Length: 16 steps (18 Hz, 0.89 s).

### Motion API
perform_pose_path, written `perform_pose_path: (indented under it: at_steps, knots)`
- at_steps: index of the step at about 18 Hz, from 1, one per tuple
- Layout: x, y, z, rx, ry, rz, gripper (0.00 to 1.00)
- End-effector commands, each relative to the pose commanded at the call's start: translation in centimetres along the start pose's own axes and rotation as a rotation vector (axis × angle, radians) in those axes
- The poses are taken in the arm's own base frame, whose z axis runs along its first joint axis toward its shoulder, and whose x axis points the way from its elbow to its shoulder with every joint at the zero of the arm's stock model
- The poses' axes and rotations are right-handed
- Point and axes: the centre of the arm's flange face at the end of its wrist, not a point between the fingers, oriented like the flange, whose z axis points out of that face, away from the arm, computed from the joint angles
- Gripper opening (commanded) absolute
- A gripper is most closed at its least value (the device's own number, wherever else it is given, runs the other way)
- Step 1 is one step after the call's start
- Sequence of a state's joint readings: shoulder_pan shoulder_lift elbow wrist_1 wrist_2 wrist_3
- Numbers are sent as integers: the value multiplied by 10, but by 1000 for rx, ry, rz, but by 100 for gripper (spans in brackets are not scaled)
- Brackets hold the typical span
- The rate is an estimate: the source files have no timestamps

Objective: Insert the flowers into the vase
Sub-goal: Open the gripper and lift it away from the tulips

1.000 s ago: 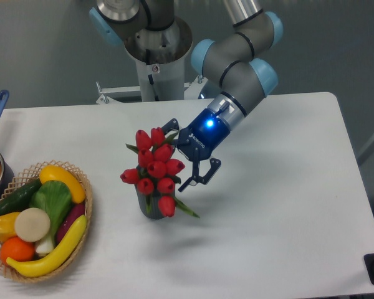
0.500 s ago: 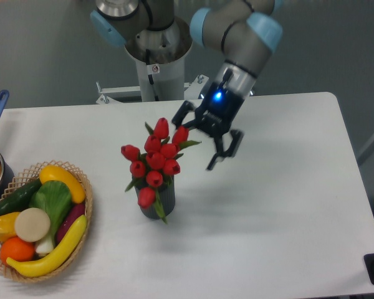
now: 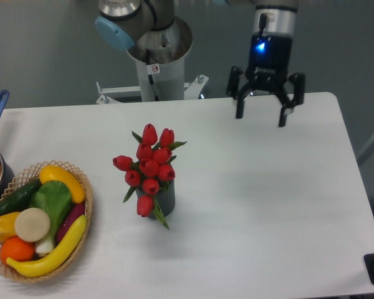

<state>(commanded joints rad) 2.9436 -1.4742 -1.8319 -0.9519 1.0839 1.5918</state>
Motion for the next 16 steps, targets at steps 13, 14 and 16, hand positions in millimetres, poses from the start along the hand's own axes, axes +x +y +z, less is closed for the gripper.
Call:
perform_pose_path:
  at_steps: [13, 14, 16]
  knots:
    - [-8, 68, -46, -180, 234, 391, 100]
    - [-8, 68, -46, -186, 236, 391, 100]
    - [-7, 67, -47, -186, 234, 392, 100]
